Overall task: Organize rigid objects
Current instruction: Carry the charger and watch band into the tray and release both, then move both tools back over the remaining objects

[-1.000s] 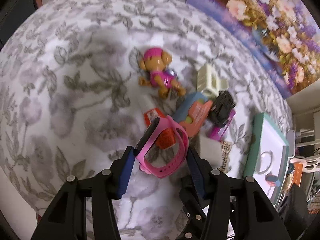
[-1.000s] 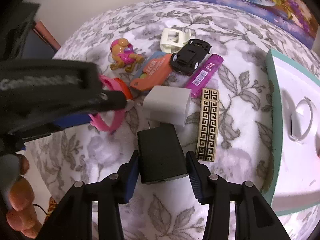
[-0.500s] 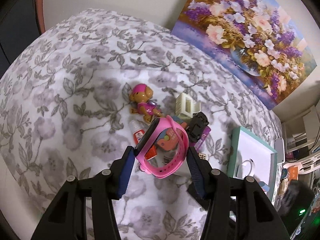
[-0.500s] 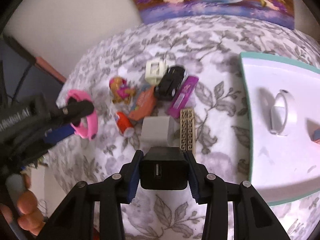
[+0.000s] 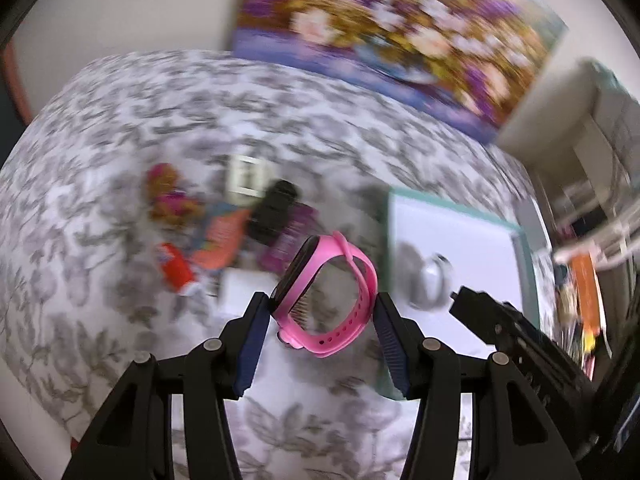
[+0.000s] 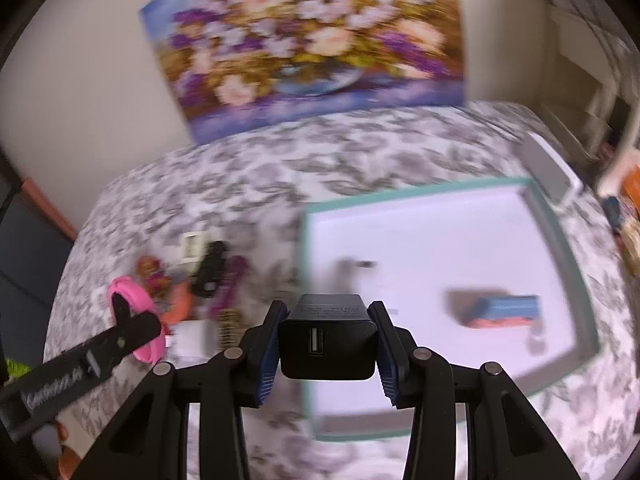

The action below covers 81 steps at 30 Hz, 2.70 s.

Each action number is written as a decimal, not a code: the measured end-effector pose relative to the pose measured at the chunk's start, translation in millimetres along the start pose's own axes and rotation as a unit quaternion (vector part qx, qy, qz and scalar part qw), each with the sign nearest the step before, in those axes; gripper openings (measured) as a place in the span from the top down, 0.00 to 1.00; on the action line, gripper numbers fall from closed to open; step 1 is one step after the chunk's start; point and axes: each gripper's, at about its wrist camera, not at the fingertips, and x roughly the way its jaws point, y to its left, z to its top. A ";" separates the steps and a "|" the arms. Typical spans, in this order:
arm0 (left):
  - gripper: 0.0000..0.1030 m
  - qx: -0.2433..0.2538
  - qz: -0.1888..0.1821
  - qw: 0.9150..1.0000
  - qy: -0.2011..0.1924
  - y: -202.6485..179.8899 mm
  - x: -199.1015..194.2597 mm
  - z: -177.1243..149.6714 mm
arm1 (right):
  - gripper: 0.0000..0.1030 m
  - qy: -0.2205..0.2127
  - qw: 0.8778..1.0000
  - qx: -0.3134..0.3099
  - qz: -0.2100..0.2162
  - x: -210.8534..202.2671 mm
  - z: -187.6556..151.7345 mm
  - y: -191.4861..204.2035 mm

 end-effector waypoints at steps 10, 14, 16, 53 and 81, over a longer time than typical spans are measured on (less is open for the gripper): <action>0.46 0.083 0.003 0.996 0.034 -71.9 28.1 -21.4 | 0.57 0.044 0.994 0.091 -0.038 4.3 -5.7 -86.8; 0.46 0.109 0.010 0.993 0.045 -92.5 42.4 -26.6 | 0.57 0.056 0.992 0.101 -0.044 7.8 -9.9 -103.4; 0.46 0.119 0.012 0.992 0.050 -100.1 48.5 -28.7 | 0.57 0.059 0.992 0.103 -0.049 9.5 -11.2 -108.4; 0.20 0.160 0.066 0.983 0.065 -113.0 75.1 -34.0 | 0.25 0.080 0.987 0.110 -0.089 24.6 -20.3 -123.5; 0.05 -0.066 0.128 0.990 0.010 31.7 35.9 16.5 | 0.00 0.050 0.989 0.105 -0.091 19.6 -17.0 -113.8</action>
